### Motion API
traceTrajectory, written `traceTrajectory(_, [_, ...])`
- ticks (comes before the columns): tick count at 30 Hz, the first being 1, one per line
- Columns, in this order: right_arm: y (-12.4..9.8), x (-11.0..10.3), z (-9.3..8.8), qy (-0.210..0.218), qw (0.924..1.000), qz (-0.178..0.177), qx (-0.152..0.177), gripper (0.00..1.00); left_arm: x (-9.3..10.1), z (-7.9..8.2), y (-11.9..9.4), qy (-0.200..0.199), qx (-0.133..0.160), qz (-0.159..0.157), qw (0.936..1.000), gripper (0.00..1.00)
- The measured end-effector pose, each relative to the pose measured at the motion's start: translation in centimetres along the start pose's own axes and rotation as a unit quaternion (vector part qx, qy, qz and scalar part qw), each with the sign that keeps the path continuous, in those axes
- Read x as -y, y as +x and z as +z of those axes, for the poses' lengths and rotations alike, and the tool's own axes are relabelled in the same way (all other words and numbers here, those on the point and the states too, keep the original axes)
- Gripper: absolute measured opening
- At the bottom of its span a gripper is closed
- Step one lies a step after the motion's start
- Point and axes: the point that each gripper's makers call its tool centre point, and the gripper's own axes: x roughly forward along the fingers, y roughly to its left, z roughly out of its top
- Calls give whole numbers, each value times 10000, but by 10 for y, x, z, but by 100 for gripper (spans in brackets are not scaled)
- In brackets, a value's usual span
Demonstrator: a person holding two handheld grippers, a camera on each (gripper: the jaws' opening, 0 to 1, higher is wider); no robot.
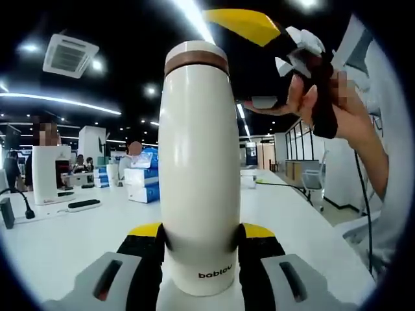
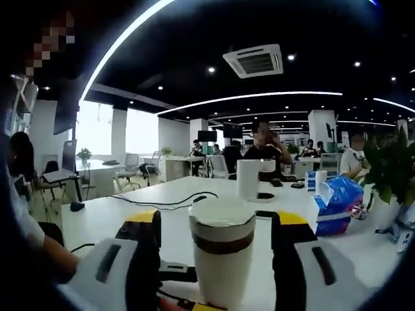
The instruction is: Grasp the water cup twist off the cup lid place the cup lid on the table
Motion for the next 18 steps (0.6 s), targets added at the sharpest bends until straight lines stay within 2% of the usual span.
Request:
traceTrajectory(3, [2,6,3,-144,9998,-150,20,57,0,0,0,-2,2,-5,10000,46])
traceTrajectory(6, [4,8,5,-16,9999,-127,42,53,1,0,0,-4,2,-5,10000,46])
traceTrajectory(9, [4,9,5,-88,9998,-155,9,49,1,0,0,-4,1,-4,10000,46])
traceTrajectory(11, [5,8,5,-31,10000,-62,-36,46,1,1,0,-2,6,-4,10000,46])
traceTrajectory(18, [6,6,4,-136,9993,216,-261,46,1,1,0,-1,1,1,10000,46])
